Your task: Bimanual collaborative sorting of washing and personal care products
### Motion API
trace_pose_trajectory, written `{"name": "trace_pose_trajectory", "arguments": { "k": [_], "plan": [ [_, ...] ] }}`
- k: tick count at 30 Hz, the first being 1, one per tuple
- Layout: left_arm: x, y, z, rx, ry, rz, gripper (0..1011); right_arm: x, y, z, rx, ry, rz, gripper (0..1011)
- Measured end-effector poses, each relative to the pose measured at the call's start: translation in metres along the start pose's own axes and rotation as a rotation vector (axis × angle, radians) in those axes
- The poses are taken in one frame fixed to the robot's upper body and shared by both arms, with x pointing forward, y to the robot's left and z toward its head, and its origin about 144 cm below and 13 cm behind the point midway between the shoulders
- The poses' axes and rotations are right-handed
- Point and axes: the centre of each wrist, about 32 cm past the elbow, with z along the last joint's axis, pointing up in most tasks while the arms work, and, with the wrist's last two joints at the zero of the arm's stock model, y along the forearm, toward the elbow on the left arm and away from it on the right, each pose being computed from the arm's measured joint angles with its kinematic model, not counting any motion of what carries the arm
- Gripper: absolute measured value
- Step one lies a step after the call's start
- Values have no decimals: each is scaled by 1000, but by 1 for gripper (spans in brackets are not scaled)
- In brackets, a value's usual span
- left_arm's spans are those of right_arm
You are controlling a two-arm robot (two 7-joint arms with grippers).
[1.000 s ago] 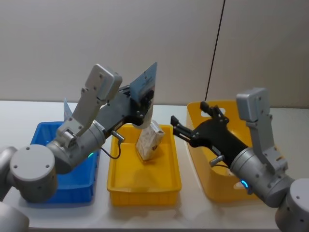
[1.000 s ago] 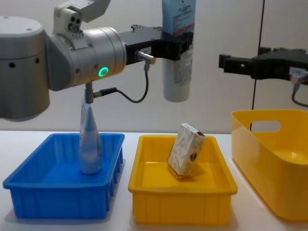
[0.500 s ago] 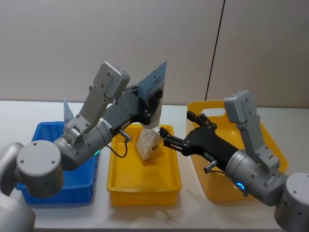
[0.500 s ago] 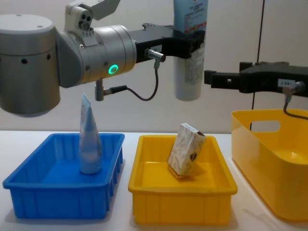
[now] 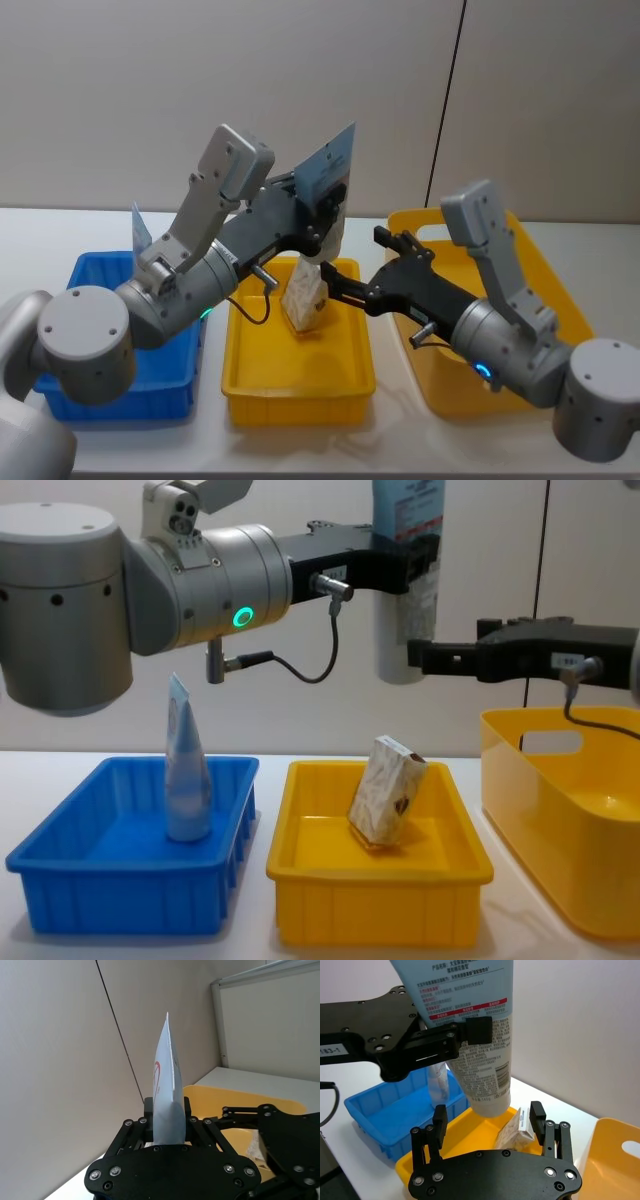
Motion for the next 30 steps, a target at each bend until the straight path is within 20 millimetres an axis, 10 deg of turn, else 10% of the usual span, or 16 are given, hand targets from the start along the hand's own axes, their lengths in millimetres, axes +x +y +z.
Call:
{"name": "trace_pose_trajectory", "arguments": {
  "k": [30],
  "plan": [
    [0, -1, 1, -7, 2, -11, 252, 7, 52, -11, 11, -69, 38, 1003]
  ]
}}
